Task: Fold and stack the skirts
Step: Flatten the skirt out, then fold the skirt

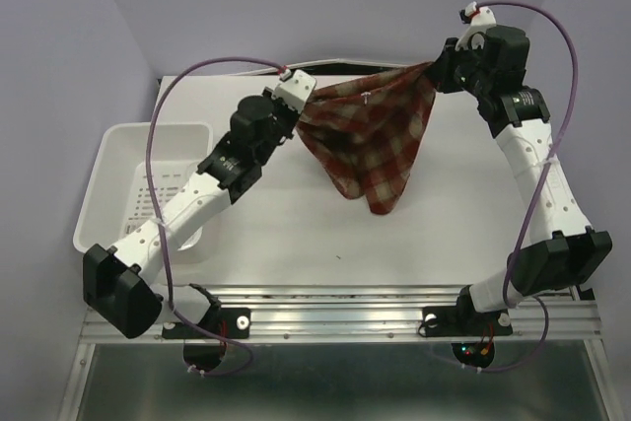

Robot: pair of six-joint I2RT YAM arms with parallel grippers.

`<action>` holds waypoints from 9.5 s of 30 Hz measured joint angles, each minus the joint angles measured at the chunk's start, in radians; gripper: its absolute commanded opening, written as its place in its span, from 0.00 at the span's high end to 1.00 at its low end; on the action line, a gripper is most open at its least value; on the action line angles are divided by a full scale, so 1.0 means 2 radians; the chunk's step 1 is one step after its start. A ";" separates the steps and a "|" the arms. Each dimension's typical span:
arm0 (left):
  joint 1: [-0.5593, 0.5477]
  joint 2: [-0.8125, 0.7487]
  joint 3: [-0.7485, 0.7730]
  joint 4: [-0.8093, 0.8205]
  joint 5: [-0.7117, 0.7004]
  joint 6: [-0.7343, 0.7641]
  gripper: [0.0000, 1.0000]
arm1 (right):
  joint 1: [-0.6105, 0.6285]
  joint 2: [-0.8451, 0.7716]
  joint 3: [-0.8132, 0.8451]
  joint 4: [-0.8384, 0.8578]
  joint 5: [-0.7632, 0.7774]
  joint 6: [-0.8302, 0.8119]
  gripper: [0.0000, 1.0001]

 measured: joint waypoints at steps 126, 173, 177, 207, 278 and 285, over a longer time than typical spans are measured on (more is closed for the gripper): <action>0.190 0.439 0.353 -0.224 0.242 -0.051 0.52 | -0.104 0.437 0.166 -0.091 -0.084 -0.165 0.31; 0.152 0.448 0.258 -0.224 0.126 -0.119 0.52 | -0.107 0.493 0.238 -0.075 -0.073 -0.140 0.99; 0.156 0.445 0.258 -0.226 0.150 -0.104 0.50 | -0.120 0.492 0.234 -0.080 -0.092 -0.138 0.99; 0.134 0.442 0.279 -0.402 0.251 -0.028 0.70 | -0.117 0.253 -0.130 -0.075 -0.001 -0.259 0.93; 0.145 0.403 0.318 -0.263 0.423 -0.040 0.49 | -0.060 0.365 0.085 -0.207 -0.316 -0.164 0.76; 0.167 0.474 0.348 -0.196 0.447 -0.117 0.52 | -0.048 0.411 0.060 -0.165 -0.296 -0.140 0.77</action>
